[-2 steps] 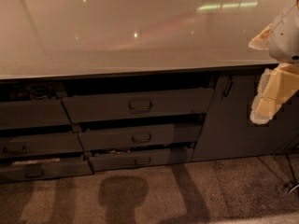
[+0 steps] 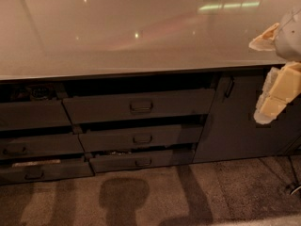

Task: Open top drawer

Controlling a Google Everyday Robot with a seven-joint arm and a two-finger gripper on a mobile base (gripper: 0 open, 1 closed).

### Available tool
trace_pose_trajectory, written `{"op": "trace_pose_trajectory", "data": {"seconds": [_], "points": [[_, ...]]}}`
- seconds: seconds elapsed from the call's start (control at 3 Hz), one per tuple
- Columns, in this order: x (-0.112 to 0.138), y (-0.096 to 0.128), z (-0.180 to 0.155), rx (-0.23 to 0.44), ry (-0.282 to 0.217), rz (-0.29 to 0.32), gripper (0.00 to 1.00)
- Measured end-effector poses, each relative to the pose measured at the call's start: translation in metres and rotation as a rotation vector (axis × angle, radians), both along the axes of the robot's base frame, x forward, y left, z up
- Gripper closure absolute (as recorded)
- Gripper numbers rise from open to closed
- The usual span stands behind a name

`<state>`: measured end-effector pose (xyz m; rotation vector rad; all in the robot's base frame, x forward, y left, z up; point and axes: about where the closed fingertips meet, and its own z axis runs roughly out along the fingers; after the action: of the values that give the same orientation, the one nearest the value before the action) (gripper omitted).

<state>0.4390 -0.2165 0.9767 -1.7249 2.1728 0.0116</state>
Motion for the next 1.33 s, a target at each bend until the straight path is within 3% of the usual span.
{"op": "trace_pose_trajectory", "data": {"seconds": [0.33, 0.67, 1.0, 1.33], "points": [[0.003, 0.009, 0.002, 0.161, -0.001, 0.090, 0.00], [0.003, 0.009, 0.002, 0.161, -0.001, 0.090, 0.00], [0.010, 0.014, 0.006, 0.090, -0.074, 0.092, 0.00], [0.042, 0.002, -0.031, 0.022, -0.093, 0.111, 0.00]]}}
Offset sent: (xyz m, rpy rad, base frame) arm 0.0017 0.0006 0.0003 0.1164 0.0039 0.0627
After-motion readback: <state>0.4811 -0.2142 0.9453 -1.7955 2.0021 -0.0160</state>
